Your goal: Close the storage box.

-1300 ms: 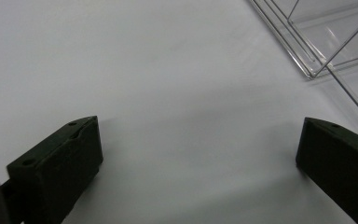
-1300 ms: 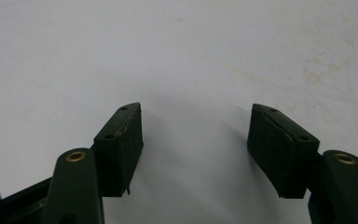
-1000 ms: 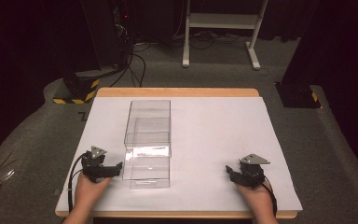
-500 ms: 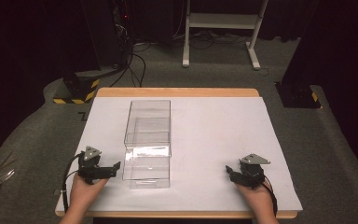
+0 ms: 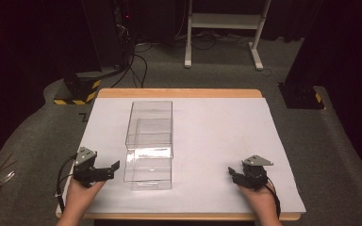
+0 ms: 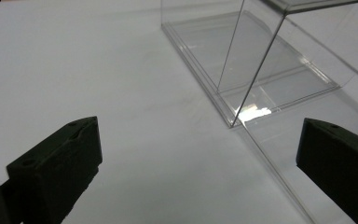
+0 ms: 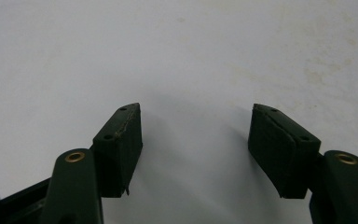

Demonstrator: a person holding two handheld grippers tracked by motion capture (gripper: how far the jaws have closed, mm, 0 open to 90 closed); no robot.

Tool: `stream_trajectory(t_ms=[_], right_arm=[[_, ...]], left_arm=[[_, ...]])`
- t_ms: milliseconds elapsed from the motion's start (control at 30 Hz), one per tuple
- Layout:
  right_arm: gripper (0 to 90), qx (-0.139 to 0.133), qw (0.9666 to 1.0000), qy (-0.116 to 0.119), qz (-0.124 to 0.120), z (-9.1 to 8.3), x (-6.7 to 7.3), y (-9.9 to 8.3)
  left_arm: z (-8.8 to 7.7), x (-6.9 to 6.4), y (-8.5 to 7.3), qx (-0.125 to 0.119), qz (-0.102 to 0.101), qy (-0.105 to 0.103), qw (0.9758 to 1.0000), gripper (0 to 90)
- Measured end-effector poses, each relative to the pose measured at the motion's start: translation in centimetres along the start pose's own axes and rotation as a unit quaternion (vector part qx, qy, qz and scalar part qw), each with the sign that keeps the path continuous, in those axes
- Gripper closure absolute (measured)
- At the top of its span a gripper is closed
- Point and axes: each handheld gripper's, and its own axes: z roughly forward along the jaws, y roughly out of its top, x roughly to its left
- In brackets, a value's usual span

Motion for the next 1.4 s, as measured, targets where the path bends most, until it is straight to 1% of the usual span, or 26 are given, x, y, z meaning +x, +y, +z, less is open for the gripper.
stream_trajectory(t_ms=[233, 300, 433, 467, 500, 567, 733, 767, 800, 833, 900, 933, 1000, 1033, 1067, 1100, 1133, 1267, 1400], right_arm=[[35.0, 0.0, 1.0, 0.0, 0.0, 0.0, 0.0, 0.0], [35.0, 0.0, 1.0, 0.0, 0.0, 0.0, 0.0, 0.0], [35.0, 0.0, 1.0, 0.0, 0.0, 0.0, 0.0, 0.0], [35.0, 0.001, 1.0, 0.0, 0.0, 0.0, 0.0, 0.0], [35.0, 0.0, 1.0, 0.0, 0.0, 0.0, 0.0, 0.0], [35.0, 0.0, 1.0, 0.0, 0.0, 0.0, 0.0, 0.0], [35.0, 0.0, 1.0, 0.0, 0.0, 0.0, 0.0, 0.0], [35.0, 0.001, 1.0, 0.0, 0.001, 0.0, 0.0, 0.0], [35.0, 0.001, 1.0, -0.001, 0.001, 0.0, 0.0, 0.0], [35.0, 0.001, 1.0, -0.001, 0.001, 0.0, 0.0, 0.0], [35.0, 0.0, 1.0, 0.0, 0.0, 0.0, 0.0, 0.0], [35.0, 0.0, 1.0, 0.0, 0.0, 0.0, 0.0, 0.0], [34.9, 0.0, 1.0, 0.0, 0.0, 0.0, 0.0, 0.0], [34.9, 0.0, 1.0, 0.0, 0.0, 0.0, 0.0, 0.0], [34.9, 0.001, 1.0, -0.001, 0.001, 0.0, 0.0, 0.0], [34.9, 0.001, 1.0, 0.0, 0.001, 0.0, 0.0, 0.0], [34.9, 0.0, 1.0, 0.0, 0.0, 0.0, 0.0, 0.0], [34.6, 0.001, 1.0, 0.002, 0.0, 0.0, 0.0, 0.0], [34.5, 0.001, 1.0, 0.003, 0.001, 0.0, -0.1, 0.0]], left_arm=[[-1.5, -0.6, 0.7, -0.023, 0.001, -0.017, 0.9996, 0.6], [-1.9, -1.0, 1.0, -0.032, 0.001, -0.024, 0.9992, 0.6], [-2.3, -1.5, 1.3, -0.04, 0.008, -0.028, 0.9988, 0.6], [-2.6, -1.8, 1.4, -0.045, 0.013, -0.033, 0.9983, 0.6], [-2.7, -2.1, 1.5, -0.049, 0.01, -0.037, 0.9981, 0.6], [-2.9, -2.4, 1.6, -0.054, 0.016, -0.04, 0.9976, 0.6], [-2.9, -3.1, 2.0, -0.062, 0.023, -0.052, 0.9965, 0.6], [-2.8, -3.3, 2.0, -0.06, 0.022, -0.056, 0.9964, 0.6], [-2.8, -3.4, 2.0, -0.057, 0.026, -0.058, 0.9964, 0.6], [-2.8, -3.7, 1.9, -0.055, 0.034, -0.055, 0.9964, 0.6], [-2.8, -4.1, 1.6, -0.059, 0.039, -0.052, 0.9962, 0.6], [-2.9, -4.2, 1.3, -0.061, 0.037, -0.054, 0.996, 0.6], [-3.0, -4.4, 0.8, -0.068, 0.024, -0.064, 0.9954, 0.6], [-3.0, -4.4, 0.8, -0.068, 0.024, -0.064, 0.9954, 0.6], [-3.1, -4.6, 0.4, -0.07, 0.019, -0.07, 0.9949, 0.6], [-3.2, -4.7, 0.4, -0.07, 0.022, -0.074, 0.9946, 0.6], [-3.4, -4.8, 0.3, -0.071, 0.021, -0.075, 0.9944, 0.5], [-3.9, -5.2, 0.1, -0.088, 0.007, -0.085, 0.9925, 0.5], [-3.9, -5.6, 0.0, -0.088, 0.018, -0.085, 0.9923, 0.5]])
